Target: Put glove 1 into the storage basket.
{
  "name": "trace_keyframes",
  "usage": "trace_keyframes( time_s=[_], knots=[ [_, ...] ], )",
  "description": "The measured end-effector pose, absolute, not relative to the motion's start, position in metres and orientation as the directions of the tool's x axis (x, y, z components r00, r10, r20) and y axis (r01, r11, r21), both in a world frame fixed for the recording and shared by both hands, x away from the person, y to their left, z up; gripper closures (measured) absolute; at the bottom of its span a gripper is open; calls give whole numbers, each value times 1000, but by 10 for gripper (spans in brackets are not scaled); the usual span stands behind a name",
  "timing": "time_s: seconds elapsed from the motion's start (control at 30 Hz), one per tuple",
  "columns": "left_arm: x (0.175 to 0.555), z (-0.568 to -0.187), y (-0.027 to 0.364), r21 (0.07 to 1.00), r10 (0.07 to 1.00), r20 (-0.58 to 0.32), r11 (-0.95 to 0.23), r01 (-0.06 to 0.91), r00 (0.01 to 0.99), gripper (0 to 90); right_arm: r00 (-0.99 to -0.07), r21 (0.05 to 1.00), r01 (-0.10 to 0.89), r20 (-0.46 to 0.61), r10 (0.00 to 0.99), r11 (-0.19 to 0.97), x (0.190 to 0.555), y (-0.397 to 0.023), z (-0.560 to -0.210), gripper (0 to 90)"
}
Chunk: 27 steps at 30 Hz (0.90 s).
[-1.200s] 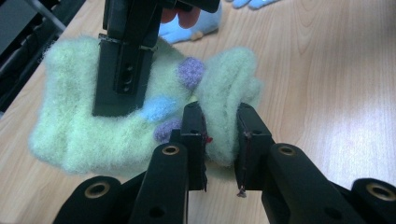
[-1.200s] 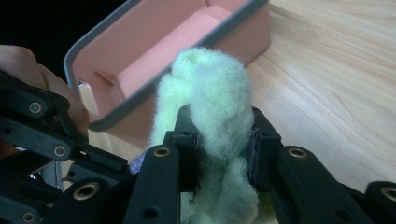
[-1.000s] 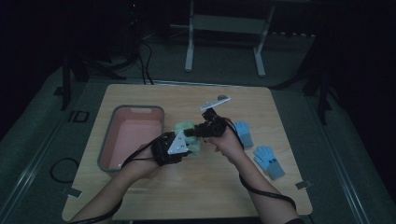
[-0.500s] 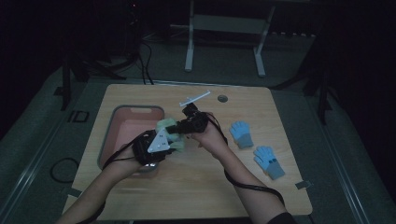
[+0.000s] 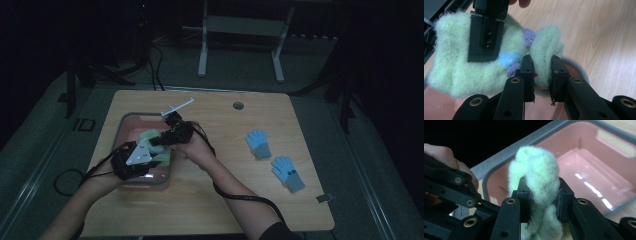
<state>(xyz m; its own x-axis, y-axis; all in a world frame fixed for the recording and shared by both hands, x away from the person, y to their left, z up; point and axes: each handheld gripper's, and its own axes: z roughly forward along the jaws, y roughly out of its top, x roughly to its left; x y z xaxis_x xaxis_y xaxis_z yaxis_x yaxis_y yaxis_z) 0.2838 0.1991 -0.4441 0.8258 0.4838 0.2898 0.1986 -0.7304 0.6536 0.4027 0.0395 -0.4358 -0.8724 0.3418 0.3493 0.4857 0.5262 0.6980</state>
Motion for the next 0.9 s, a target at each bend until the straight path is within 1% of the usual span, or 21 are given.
trace_keyframes(
  time_s=[0.2, 0.33, 0.5, 0.73, 0.77, 0.8, 0.83, 0.87, 0.9],
  knots=[
    [278, -452, 221, 652, 505, 281, -725, 224, 816, 768, -870, 692, 493, 376, 319, 527, 403, 59, -444, 707],
    [284, -460, 227, 642, 504, 262, -728, 242, 823, 768, -859, 677, 511, 393, 327, 529, 407, 68, -453, 707],
    [295, -473, 229, 626, 496, 221, -733, 268, 840, 768, -860, 651, 511, 372, 350, 562, 412, 75, -465, 707],
    [312, -485, 220, 574, 477, 204, -765, 291, 855, 767, -849, 601, 529, 360, 387, 599, 423, 79, -484, 703],
    [314, -486, 219, 572, 479, 200, -765, 295, 855, 766, -845, 593, 534, 350, 404, 603, 425, 79, -486, 676],
    [317, -487, 219, 570, 479, 200, -767, 296, 855, 766, -845, 593, 534, 350, 404, 603, 425, 79, -486, 676],
    [319, -488, 218, 571, 481, 193, -764, 300, 855, 766, -844, 590, 535, 346, 410, 604, 427, 79, -487, 651],
    [321, -489, 217, 564, 480, 194, -768, 303, 855, 765, -840, 586, 540, 328, 433, 604, 428, 78, -488, 576],
    [327, -491, 215, 557, 478, 189, -772, 308, 858, 765, -841, 587, 536, 311, 442, 607, 428, 77, -488, 549]
  ],
)
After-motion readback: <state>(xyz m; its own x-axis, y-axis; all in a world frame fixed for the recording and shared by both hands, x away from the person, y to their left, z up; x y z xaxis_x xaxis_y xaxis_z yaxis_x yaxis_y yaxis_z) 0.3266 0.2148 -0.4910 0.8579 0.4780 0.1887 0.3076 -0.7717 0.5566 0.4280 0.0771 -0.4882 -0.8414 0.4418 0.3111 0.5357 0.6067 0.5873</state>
